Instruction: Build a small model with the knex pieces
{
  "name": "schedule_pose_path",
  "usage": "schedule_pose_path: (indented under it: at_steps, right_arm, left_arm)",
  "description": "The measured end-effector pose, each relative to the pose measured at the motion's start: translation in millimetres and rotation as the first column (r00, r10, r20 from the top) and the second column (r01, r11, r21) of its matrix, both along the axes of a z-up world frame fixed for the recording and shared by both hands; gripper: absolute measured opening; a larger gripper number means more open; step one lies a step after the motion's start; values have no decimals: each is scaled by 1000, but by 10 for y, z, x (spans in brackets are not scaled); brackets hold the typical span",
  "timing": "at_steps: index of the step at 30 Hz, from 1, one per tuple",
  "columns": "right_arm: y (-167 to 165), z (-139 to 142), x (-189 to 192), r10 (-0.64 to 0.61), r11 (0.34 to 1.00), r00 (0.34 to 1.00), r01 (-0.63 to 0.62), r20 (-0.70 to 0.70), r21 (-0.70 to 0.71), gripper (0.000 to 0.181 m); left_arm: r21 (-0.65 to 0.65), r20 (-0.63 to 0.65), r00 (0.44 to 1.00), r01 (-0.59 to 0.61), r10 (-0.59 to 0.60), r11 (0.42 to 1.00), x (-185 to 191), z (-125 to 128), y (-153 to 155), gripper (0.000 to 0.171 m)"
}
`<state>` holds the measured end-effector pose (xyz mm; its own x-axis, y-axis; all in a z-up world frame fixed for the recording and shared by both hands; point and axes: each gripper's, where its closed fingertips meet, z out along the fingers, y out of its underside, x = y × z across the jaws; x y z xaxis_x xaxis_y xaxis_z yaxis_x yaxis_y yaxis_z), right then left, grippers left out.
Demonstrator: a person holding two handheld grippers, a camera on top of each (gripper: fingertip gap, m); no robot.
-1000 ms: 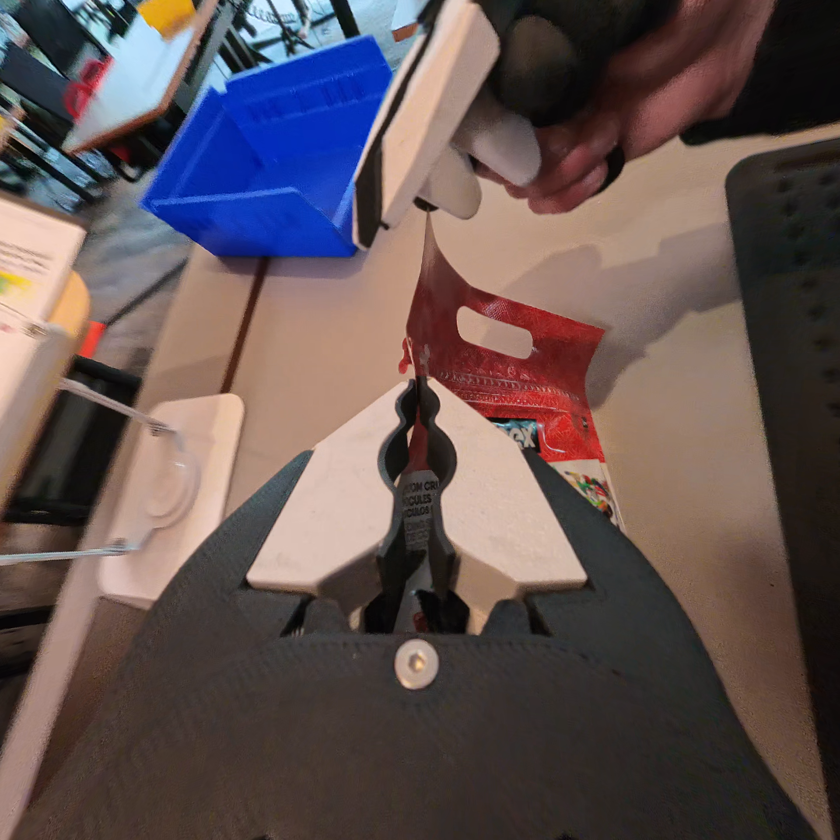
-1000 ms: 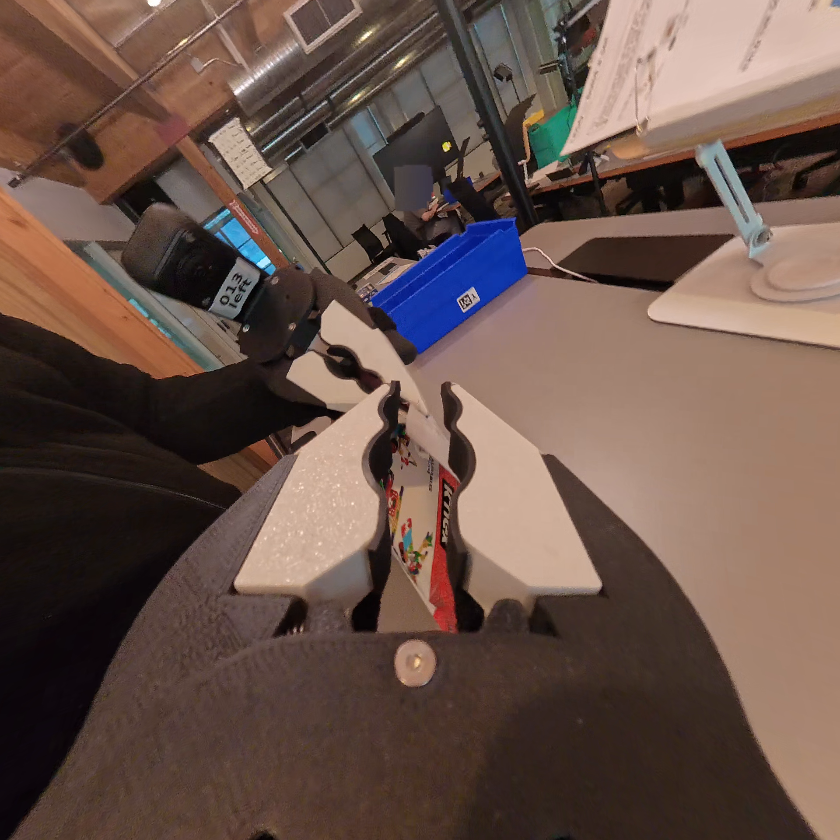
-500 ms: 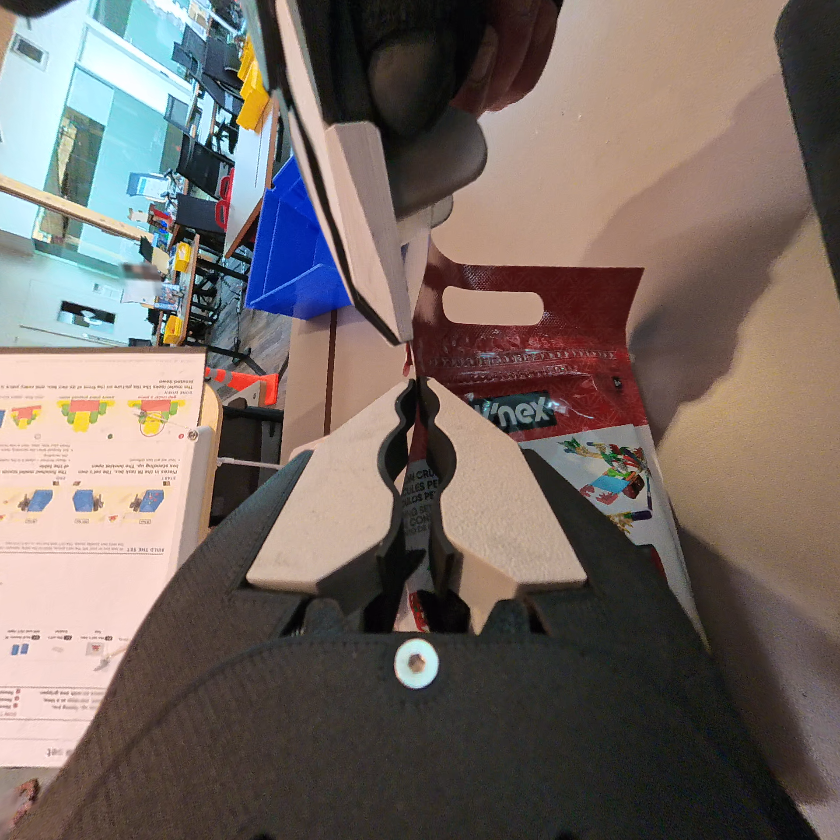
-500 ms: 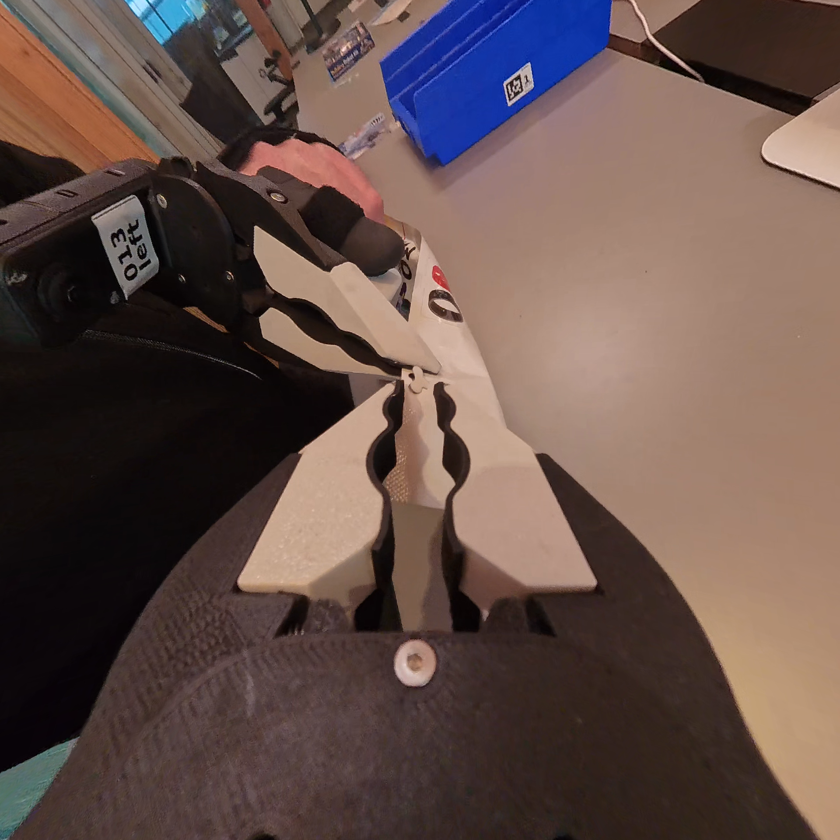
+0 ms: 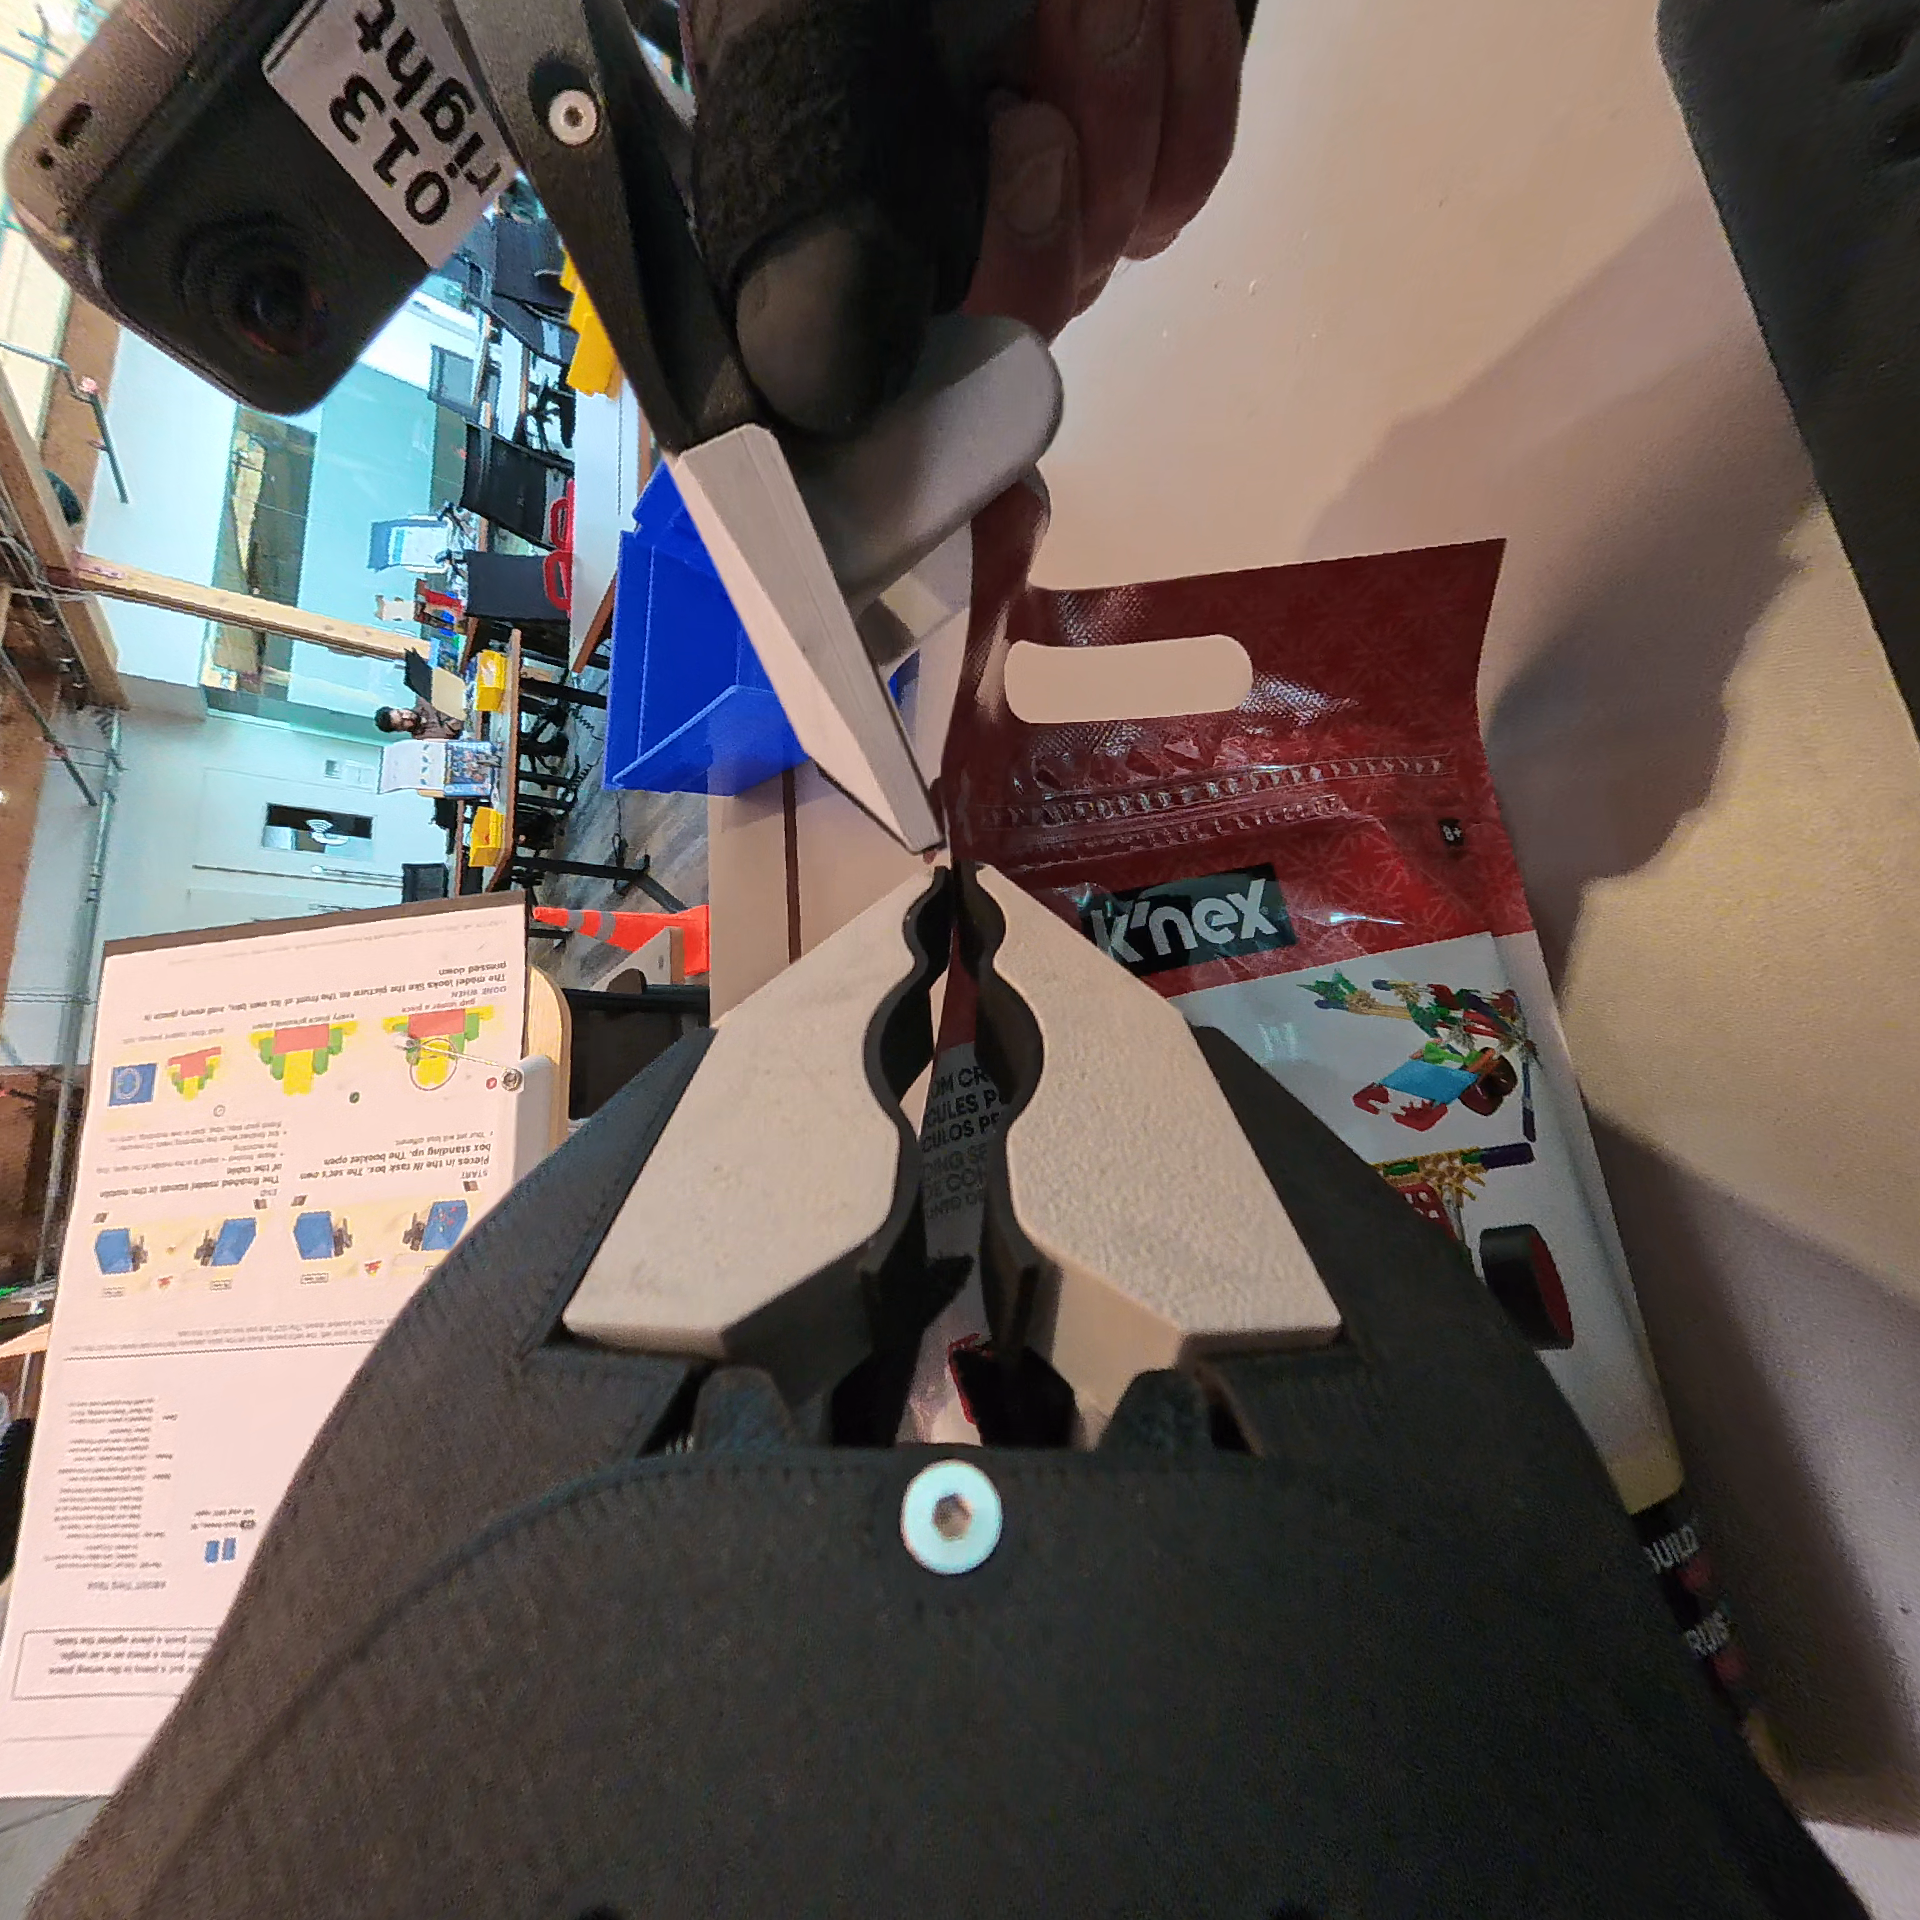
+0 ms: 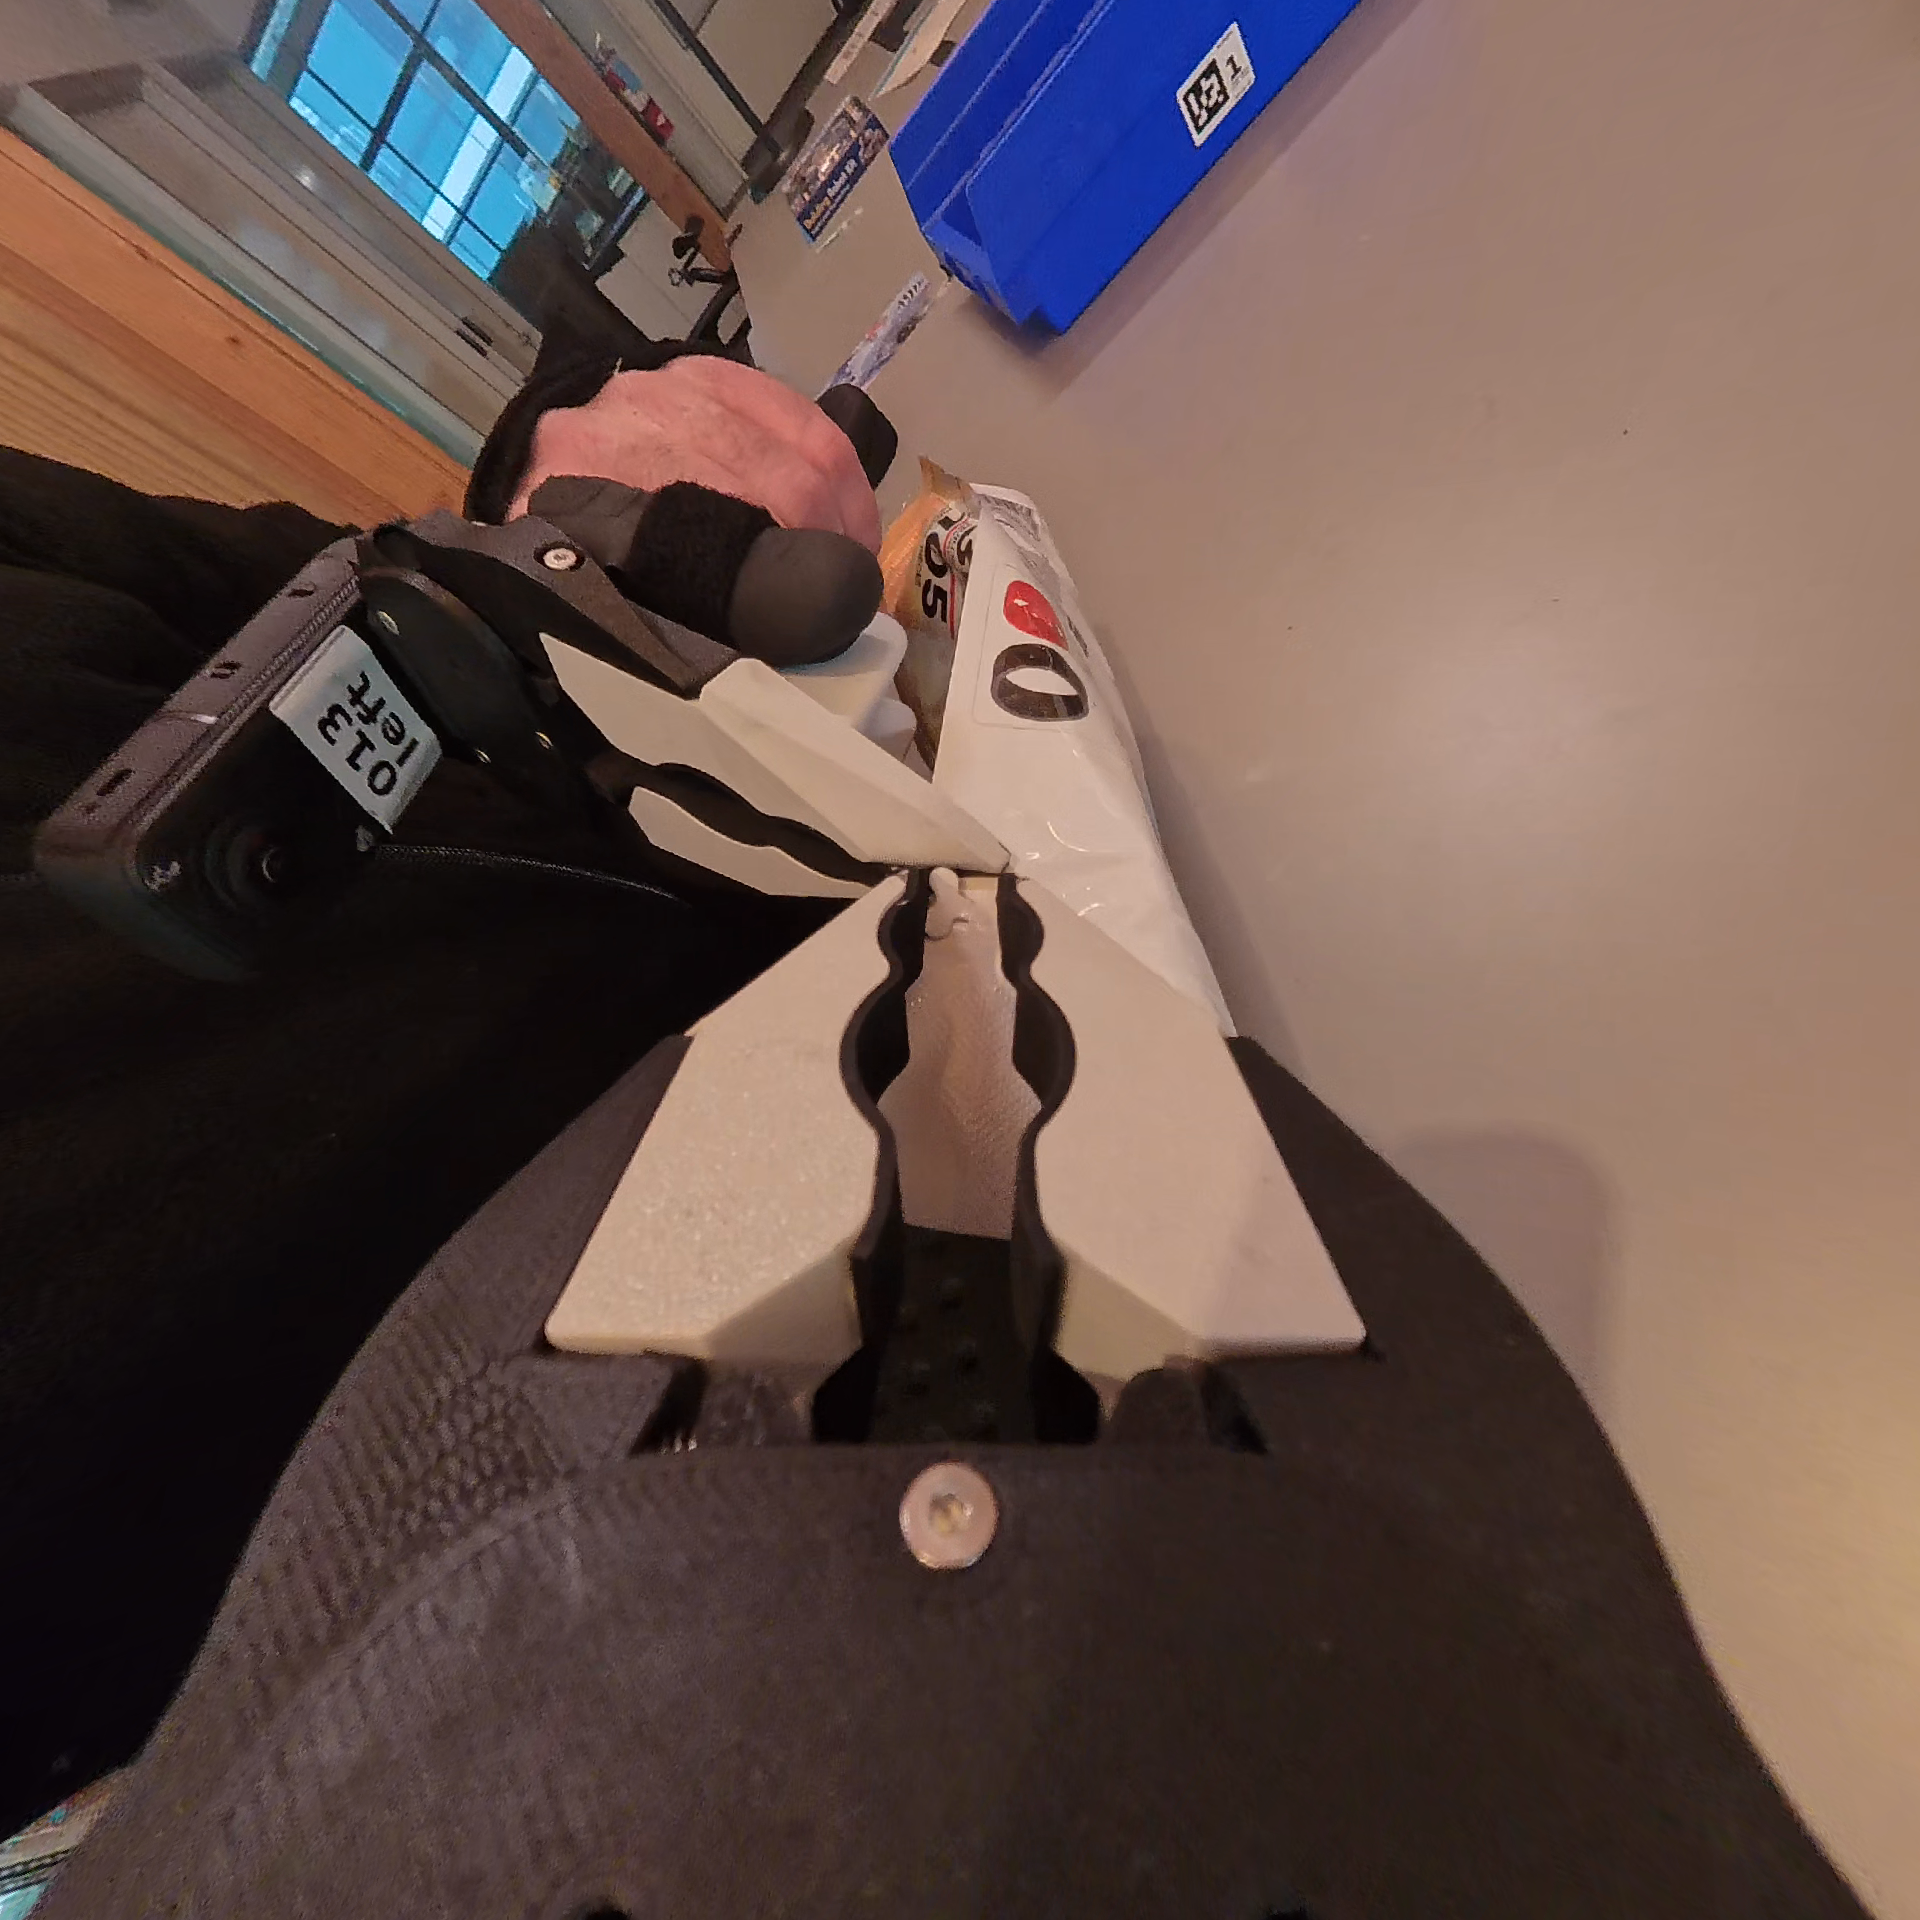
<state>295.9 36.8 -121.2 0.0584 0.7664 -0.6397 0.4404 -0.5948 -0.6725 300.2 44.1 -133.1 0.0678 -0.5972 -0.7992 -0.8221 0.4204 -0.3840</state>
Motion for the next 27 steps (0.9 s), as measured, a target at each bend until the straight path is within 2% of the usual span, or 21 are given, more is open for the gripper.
schedule_pose_path:
  at_steps: [3, 10, 17, 24, 26, 27]
  right_arm:
    - [-11, -13, 10, -6, 1000, 1000, 6, -2, -6, 10]
    - [8, -1, 23, -43, 990, 998, 37, 39, 138, 0]
    - [74, 3, 52, -101, 964, 993, 83, 59, 254, 0]
    - [170, -98, 79, -183, 911, 976, 123, 118, 395, 0]
    - [383, -211, 204, -281, 862, 944, 167, 176, 479, 0]
    - [402, -191, 224, -284, 864, 945, 179, 162, 471, 0]
  left_arm:
    - [-1, -5, 1000, 3, -3, 1000, 15, -12, -9, 0]
    - [-6, -18, 1000, 2, -2, 1000, 37, -39, -7, 0]
    - [-11, -20, 1000, 7, -7, 1000, 54, -25, 11, 0]
    - [-46, -30, 999, 14, -16, 999, 74, -61, -23, 0]
    - [-95, 20, 996, 86, -84, 992, 199, -26, -214, 0]
    - [-69, 16, 996, 89, -88, 994, 230, 2, -246, 0]
